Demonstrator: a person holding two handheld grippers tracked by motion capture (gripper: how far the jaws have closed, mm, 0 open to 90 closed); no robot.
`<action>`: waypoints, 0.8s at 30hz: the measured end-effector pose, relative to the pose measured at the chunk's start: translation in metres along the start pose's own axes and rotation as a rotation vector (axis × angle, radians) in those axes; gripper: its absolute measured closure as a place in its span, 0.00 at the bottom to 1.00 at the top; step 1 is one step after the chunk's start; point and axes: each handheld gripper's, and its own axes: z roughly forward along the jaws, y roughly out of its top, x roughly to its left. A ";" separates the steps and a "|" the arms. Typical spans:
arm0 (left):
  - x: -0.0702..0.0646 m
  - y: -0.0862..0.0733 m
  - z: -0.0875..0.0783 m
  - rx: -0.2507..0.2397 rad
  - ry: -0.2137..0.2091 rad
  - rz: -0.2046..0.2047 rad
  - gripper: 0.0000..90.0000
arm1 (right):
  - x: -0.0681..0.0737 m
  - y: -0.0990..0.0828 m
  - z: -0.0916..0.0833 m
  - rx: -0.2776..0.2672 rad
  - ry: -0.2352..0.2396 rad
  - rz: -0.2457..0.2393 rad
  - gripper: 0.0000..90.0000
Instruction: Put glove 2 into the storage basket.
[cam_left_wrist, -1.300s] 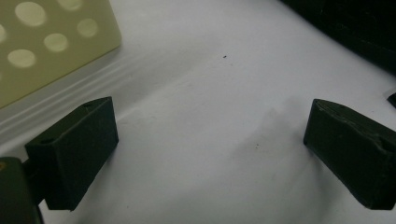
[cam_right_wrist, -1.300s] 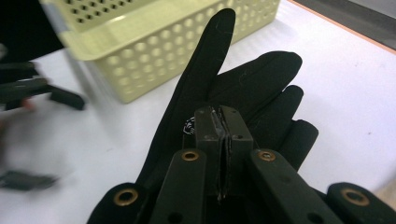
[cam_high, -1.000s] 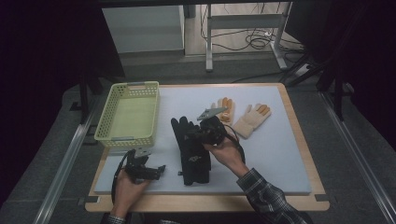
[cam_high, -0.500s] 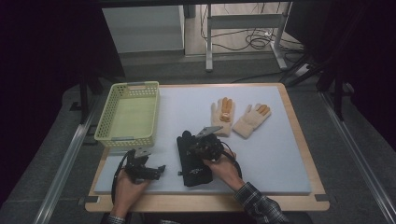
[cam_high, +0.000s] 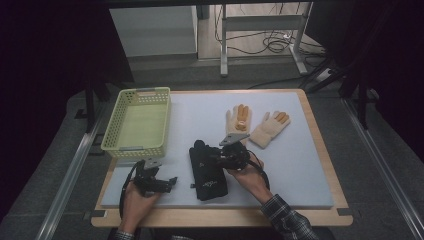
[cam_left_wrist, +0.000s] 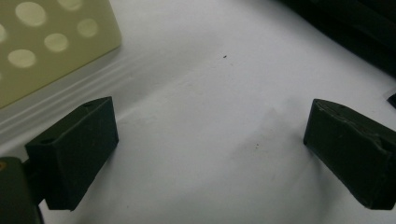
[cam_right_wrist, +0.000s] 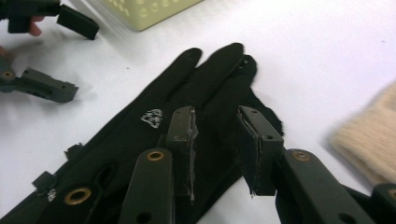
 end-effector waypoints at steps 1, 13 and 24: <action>0.000 0.000 0.000 0.000 0.000 0.000 0.04 | -0.001 -0.001 -0.001 -0.003 -0.001 -0.001 0.73; 0.000 -0.001 -0.003 0.007 0.005 0.005 0.03 | -0.006 -0.043 -0.030 0.024 0.005 0.003 0.75; 0.025 -0.019 -0.020 0.014 0.051 -0.047 0.01 | 0.015 -0.068 -0.018 0.056 0.090 -0.014 0.78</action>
